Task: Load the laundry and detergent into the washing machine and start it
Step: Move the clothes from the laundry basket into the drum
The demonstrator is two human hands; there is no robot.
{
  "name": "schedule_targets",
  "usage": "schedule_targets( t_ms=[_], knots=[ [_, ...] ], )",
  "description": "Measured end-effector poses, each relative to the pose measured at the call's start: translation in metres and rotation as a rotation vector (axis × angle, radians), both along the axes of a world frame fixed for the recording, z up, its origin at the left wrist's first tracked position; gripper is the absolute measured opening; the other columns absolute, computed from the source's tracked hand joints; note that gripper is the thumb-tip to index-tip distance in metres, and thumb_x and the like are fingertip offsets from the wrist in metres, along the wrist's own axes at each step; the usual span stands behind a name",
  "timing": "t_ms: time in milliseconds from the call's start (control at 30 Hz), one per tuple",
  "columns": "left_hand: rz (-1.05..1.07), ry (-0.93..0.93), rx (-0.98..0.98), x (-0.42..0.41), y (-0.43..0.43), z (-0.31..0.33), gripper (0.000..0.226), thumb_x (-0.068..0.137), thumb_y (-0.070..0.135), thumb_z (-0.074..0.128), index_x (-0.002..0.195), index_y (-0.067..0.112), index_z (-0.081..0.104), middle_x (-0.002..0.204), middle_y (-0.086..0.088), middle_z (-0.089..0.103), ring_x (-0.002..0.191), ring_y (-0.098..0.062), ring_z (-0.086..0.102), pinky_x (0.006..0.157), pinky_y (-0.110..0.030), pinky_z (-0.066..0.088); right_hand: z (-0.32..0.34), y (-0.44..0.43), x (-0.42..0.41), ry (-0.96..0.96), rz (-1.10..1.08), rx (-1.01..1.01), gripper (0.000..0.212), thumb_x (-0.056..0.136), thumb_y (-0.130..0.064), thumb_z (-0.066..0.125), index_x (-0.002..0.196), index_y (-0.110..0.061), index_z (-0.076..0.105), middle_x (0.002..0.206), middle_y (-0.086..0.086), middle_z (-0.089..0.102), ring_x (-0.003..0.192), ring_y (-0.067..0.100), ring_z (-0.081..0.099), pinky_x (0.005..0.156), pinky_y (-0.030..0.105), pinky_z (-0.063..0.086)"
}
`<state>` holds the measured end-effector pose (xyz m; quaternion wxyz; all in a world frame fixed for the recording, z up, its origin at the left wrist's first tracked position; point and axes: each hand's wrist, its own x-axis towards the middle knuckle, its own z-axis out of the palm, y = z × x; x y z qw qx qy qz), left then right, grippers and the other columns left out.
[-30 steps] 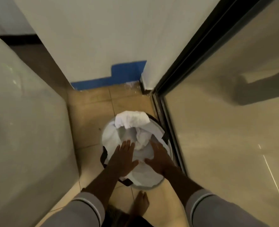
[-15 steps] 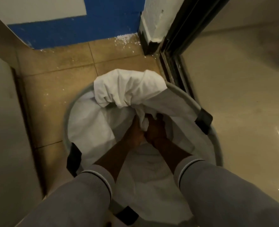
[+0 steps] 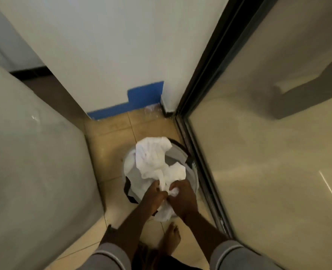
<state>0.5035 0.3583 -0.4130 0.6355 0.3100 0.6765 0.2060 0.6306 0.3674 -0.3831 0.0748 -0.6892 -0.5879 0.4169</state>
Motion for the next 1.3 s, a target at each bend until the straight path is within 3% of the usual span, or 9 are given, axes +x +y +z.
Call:
schedule_targets(
  t_ms=[167, 367, 467, 633, 800, 900, 1033, 1167, 1300],
  knots=[
    [0.206, -0.096, -0.06, -0.014, -0.012, 0.153, 0.022, 0.094, 0.011, 0.052, 0.116, 0.017, 0.055, 0.096, 0.0, 0.058, 0.092, -0.023, 0.058, 0.081, -0.038, 0.049, 0.145, -0.02, -0.008, 0.069, 0.021, 0.081, 0.025, 0.068, -0.035, 0.078, 0.073, -0.035, 0.054, 0.087, -0.015, 0.051, 0.081, -0.002, 0.054, 0.069, 0.01, 0.041],
    [0.263, -0.062, 0.142, -0.042, -0.009, 0.302, 0.011, 0.09, 0.025, 0.064, 0.095, 0.017, 0.057, 0.086, -0.003, 0.064, 0.076, -0.012, 0.061, 0.053, -0.02, 0.05, 0.27, -0.015, -0.027, 0.117, 0.159, 0.358, 0.023, 0.065, -0.048, 0.074, 0.07, -0.042, 0.052, 0.085, -0.01, 0.057, 0.082, 0.007, 0.058, 0.076, 0.025, 0.049],
    [0.251, 0.044, 0.304, -0.065, -0.004, 0.346, 0.031, 0.081, 0.031, 0.072, 0.105, 0.015, 0.06, 0.098, -0.01, 0.067, 0.086, -0.017, 0.065, 0.075, -0.04, 0.058, 0.325, -0.002, -0.043, 0.159, 0.23, 0.504, 0.026, 0.065, -0.045, 0.076, 0.079, -0.05, 0.054, 0.089, -0.015, 0.054, 0.085, 0.005, 0.058, 0.078, 0.018, 0.045],
    [0.297, 0.169, 0.544, -0.108, 0.0, 0.425, 0.047, 0.082, 0.037, 0.069, 0.122, 0.018, 0.054, 0.12, -0.005, 0.062, 0.107, -0.021, 0.061, 0.095, -0.045, 0.051, 0.405, 0.02, -0.08, 0.246, 0.345, 0.71, 0.023, 0.068, -0.038, 0.074, 0.084, -0.03, 0.06, 0.099, -0.01, 0.05, 0.082, 0.007, 0.056, 0.071, 0.021, 0.046],
    [0.433, 0.274, 0.757, -0.147, -0.023, 0.511, 0.025, 0.081, 0.023, 0.07, 0.103, 0.019, 0.06, 0.1, 0.001, 0.066, 0.094, -0.019, 0.064, 0.081, -0.042, 0.057, 0.472, 0.026, -0.121, 0.415, 0.51, 0.874, 0.026, 0.067, -0.024, 0.079, 0.088, -0.025, 0.064, 0.1, -0.008, 0.05, 0.083, 0.012, 0.06, 0.066, 0.027, 0.05],
    [0.512, 0.349, 0.861, -0.171, -0.049, 0.559, 0.022, 0.081, 0.015, 0.07, 0.1, 0.015, 0.06, 0.097, -0.004, 0.066, 0.089, -0.021, 0.064, 0.07, -0.026, 0.057, 0.515, 0.016, -0.151, 0.518, 0.604, 1.01, 0.025, 0.064, -0.026, 0.077, 0.087, -0.022, 0.066, 0.099, -0.007, 0.049, 0.082, 0.008, 0.057, 0.064, 0.02, 0.047],
    [0.577, 0.519, 1.005, -0.208, -0.087, 0.627, 0.029, 0.077, 0.023, 0.07, 0.102, 0.011, 0.061, 0.097, -0.008, 0.067, 0.09, -0.024, 0.065, 0.077, -0.04, 0.056, 0.578, -0.004, -0.197, 0.654, 0.685, 1.147, 0.027, 0.065, -0.032, 0.071, 0.088, -0.016, 0.068, 0.099, 0.002, 0.051, 0.083, 0.005, 0.052, 0.065, 0.008, 0.039],
    [0.635, 0.582, 1.135, -0.246, -0.121, 0.7, 0.015, 0.081, 0.012, 0.068, 0.093, 0.008, 0.06, 0.087, -0.012, 0.064, 0.075, -0.018, 0.063, 0.064, -0.042, 0.057, 0.642, -0.025, -0.248, 0.76, 0.686, 1.28, 0.029, 0.066, -0.027, 0.074, 0.09, -0.013, 0.069, 0.1, 0.009, 0.054, 0.09, 0.013, 0.057, 0.07, 0.013, 0.043],
    [0.66, 0.603, 1.166, -0.298, -0.156, 0.746, 0.026, 0.079, 0.019, 0.067, 0.096, 0.002, 0.057, 0.088, -0.019, 0.065, 0.074, -0.019, 0.064, 0.062, -0.044, 0.058, 0.686, -0.052, -0.303, 0.817, 0.725, 1.304, 0.033, 0.067, -0.031, 0.073, 0.097, -0.018, 0.069, 0.103, 0.005, 0.052, 0.09, 0.008, 0.056, 0.071, 0.013, 0.046]
  ],
)
